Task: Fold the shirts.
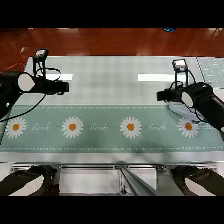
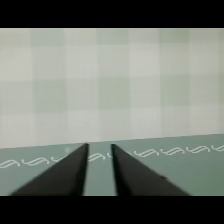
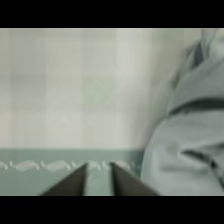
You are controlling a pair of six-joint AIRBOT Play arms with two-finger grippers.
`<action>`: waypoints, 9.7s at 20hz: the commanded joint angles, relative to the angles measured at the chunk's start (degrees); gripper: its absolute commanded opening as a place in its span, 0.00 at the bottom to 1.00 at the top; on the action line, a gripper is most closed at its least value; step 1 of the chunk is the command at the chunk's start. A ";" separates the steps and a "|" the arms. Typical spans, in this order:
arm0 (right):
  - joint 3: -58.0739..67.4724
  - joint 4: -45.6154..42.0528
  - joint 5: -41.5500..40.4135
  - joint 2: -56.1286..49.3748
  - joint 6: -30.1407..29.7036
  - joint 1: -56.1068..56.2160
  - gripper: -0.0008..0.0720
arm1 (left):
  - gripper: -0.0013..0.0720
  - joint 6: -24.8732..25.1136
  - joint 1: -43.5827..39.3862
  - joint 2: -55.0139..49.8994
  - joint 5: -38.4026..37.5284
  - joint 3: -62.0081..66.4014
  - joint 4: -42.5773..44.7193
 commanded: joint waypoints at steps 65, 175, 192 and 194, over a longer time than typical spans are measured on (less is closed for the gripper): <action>35.71 14.45 37.20 -16.48 -15.58 7.98 0.57 | 0.71 11.87 20.17 15.17 -13.33 -10.60 -13.16; -20.02 46.62 31.74 15.41 -34.38 -43.82 0.57 | 0.04 33.40 28.37 -22.69 -19.23 -4.15 -44.37; -24.48 69.35 11.82 -5.86 -37.88 -17.94 0.55 | 0.04 33.09 28.39 -22.64 -20.33 -2.56 -44.44; -21.05 71.60 11.58 -7.19 -40.85 -15.67 0.19 | 0.04 33.11 28.41 -22.58 -20.92 -2.56 -45.22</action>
